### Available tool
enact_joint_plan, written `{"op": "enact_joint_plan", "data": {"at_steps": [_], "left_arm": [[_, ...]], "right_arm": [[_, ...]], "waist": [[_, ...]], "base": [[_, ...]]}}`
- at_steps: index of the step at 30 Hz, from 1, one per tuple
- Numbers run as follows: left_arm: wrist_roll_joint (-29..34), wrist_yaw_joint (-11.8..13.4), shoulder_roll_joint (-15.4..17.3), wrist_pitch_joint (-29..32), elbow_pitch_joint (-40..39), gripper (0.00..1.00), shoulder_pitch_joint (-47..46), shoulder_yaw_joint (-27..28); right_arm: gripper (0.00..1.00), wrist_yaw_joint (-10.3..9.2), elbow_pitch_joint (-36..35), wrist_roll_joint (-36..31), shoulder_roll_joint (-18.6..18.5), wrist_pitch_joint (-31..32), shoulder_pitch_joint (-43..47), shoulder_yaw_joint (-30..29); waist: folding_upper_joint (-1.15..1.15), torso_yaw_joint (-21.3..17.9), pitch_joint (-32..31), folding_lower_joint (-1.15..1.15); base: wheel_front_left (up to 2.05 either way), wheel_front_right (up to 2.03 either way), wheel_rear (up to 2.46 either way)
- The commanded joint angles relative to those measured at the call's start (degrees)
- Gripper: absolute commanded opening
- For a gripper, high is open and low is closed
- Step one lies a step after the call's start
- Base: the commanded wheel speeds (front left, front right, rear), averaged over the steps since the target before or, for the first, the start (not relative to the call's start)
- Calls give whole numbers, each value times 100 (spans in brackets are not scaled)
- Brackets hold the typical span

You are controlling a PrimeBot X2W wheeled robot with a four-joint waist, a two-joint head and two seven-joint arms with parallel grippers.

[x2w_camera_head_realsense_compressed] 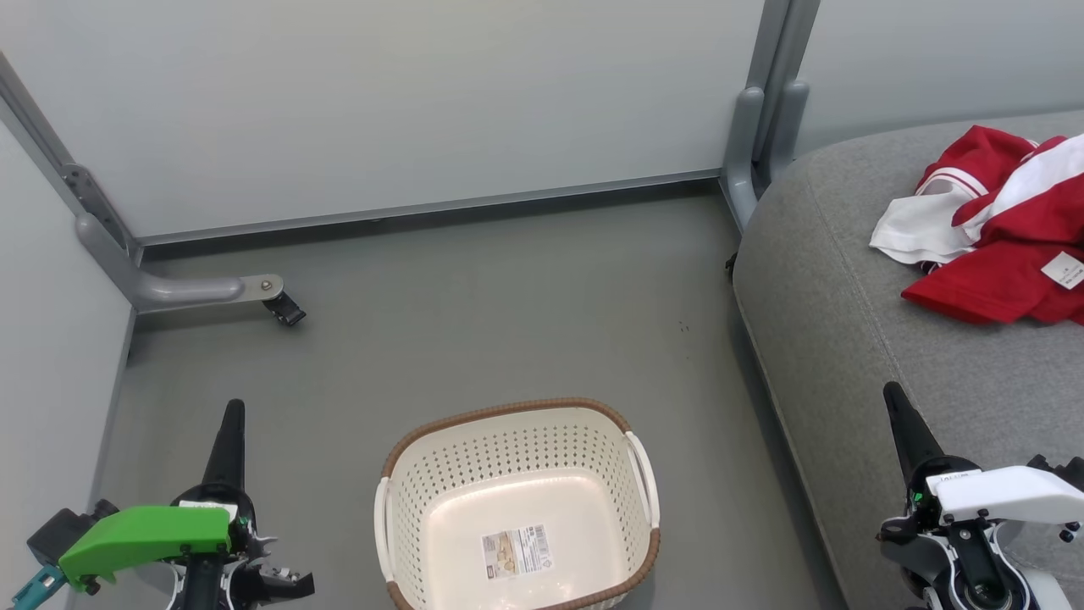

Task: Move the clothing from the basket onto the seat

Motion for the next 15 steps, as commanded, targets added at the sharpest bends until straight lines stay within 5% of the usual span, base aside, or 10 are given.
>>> {"op": "enact_joint_plan", "data": {"at_steps": [1,15], "left_arm": [[-116,-33,13,33,-44,0,-121,29],[-695,-64,13,188,-50,0,-130,113]], "right_arm": [[0,-1,4,126,-36,38,-60,-19],[0,-1,54,721,-42,183,-111,-33]], "waist": [[0,-11,0,0],[0,-110,0,0]], "base": [[0,0,0],[0,0,0]]}}
